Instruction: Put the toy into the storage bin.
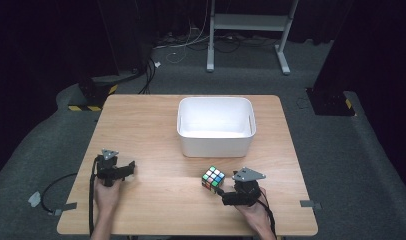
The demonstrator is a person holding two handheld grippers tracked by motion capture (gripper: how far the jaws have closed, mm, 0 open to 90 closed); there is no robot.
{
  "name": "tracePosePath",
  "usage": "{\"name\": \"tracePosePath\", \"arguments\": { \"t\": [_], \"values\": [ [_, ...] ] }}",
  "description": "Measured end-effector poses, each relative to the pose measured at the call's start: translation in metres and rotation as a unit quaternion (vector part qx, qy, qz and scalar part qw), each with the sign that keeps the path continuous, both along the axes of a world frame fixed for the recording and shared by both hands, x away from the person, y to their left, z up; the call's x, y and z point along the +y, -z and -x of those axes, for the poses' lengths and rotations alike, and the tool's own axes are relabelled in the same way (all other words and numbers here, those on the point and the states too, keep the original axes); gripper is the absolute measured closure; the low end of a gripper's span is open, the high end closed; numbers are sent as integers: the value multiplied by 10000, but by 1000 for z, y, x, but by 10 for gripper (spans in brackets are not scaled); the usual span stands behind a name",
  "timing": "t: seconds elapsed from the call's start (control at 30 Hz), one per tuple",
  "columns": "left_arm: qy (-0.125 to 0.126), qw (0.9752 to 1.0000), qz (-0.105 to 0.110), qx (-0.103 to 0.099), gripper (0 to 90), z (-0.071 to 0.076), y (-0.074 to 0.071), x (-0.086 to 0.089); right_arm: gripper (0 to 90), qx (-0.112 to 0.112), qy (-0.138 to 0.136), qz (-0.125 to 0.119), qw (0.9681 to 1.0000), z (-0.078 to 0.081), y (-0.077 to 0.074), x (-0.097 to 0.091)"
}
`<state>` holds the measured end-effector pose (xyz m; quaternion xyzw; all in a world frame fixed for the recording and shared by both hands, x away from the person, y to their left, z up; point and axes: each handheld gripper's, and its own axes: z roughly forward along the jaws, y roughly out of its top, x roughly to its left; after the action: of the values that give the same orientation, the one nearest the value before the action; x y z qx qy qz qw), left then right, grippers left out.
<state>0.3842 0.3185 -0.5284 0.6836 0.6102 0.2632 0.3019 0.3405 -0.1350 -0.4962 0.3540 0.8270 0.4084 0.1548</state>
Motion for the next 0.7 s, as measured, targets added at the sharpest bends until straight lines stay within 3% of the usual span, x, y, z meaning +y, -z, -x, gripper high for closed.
{"name": "tracePosePath", "arguments": {
  "t": [0.7],
  "values": [
    [-10, 10000, 30, -11, 165, 0, 0, 0, 125, 49, -279, 67, 9996, -14, -1, 29]
  ]
}}
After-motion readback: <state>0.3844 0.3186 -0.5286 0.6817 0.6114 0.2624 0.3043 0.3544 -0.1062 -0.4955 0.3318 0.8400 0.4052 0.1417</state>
